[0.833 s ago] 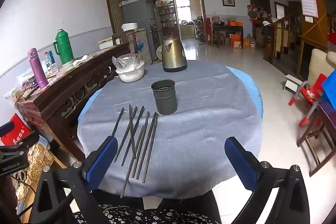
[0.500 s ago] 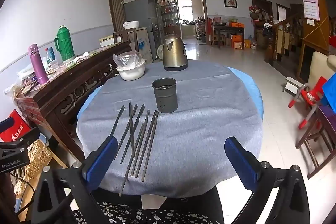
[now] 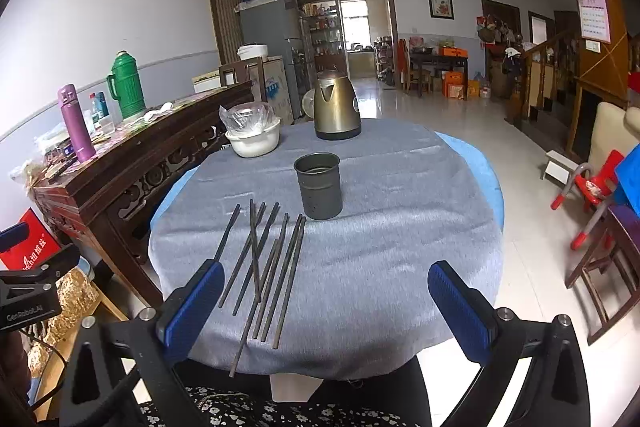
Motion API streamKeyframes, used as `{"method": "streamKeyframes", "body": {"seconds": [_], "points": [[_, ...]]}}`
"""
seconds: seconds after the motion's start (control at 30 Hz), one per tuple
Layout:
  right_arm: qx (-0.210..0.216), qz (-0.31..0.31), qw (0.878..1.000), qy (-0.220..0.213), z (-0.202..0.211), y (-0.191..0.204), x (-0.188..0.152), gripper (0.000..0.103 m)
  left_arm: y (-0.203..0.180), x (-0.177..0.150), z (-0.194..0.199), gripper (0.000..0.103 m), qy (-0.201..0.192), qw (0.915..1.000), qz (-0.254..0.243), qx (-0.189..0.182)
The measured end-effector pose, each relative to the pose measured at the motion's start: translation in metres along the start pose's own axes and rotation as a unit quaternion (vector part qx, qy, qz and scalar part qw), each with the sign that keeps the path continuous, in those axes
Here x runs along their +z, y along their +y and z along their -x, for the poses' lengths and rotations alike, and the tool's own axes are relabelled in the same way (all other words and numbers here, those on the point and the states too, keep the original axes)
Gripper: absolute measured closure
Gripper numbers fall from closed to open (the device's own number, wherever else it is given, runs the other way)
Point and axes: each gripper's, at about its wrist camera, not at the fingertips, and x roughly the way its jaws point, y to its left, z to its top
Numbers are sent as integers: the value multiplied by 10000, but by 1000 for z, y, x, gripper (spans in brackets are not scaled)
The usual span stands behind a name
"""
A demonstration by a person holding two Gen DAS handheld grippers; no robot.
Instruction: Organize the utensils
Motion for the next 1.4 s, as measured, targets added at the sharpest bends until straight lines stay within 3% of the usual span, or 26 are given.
{"method": "streamKeyframes", "body": {"seconds": [1.4], "points": [[80,-71,9999,98,-9,-3,-4,0,-5,-4,-6,0,115,9999,-113,-58]]}}
